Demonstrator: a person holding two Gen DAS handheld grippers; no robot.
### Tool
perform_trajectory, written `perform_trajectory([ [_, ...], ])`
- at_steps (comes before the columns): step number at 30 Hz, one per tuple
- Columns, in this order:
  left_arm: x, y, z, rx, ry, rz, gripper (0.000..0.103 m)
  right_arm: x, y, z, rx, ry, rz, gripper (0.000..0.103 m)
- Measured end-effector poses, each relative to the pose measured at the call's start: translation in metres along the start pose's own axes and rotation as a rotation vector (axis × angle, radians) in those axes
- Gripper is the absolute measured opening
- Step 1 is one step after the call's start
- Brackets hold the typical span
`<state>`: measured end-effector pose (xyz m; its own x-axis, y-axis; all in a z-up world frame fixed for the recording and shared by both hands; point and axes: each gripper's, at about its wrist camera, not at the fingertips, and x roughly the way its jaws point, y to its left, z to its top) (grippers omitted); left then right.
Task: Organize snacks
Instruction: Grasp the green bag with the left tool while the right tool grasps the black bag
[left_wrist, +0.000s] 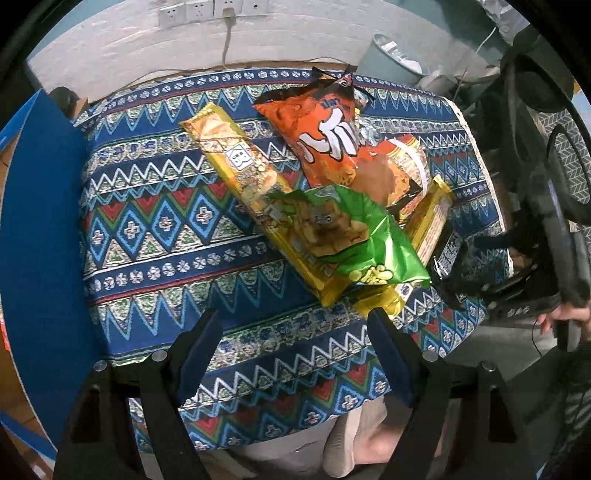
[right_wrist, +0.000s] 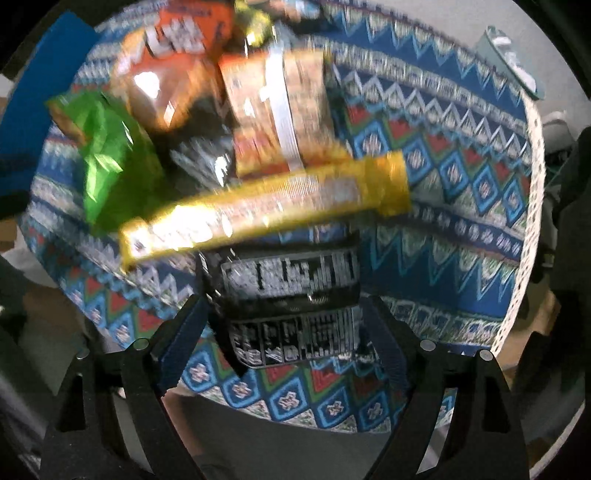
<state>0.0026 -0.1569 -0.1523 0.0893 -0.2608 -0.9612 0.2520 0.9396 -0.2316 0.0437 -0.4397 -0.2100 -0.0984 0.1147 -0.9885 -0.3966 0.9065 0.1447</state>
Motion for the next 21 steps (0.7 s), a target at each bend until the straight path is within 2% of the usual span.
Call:
perform_trajectory([
  [3, 0.002, -0.004, 0.005, -0.027, 0.001, -0.017, 0.081, 0.016, 0.001, -0.002, -0.017, 0.041, -0.004, 0.085],
  [9, 0.005, -0.011, 0.017, -0.104, -0.01, -0.072, 0.082, 0.03, -0.003, 0.001, -0.017, 0.048, 0.008, 0.088],
  [12, 0.01, -0.014, 0.025, -0.152, -0.014, -0.102, 0.086, 0.043, -0.012, 0.0, -0.016, 0.048, 0.02, 0.088],
  [17, 0.019, -0.017, 0.033, -0.205, -0.003, -0.134, 0.086, 0.054, -0.014, 0.0, -0.033, 0.027, 0.035, 0.089],
  [21, 0.03, -0.022, 0.038, -0.227, 0.02, -0.132, 0.086, 0.055, -0.014, -0.001, -0.051, -0.005, 0.021, 0.089],
])
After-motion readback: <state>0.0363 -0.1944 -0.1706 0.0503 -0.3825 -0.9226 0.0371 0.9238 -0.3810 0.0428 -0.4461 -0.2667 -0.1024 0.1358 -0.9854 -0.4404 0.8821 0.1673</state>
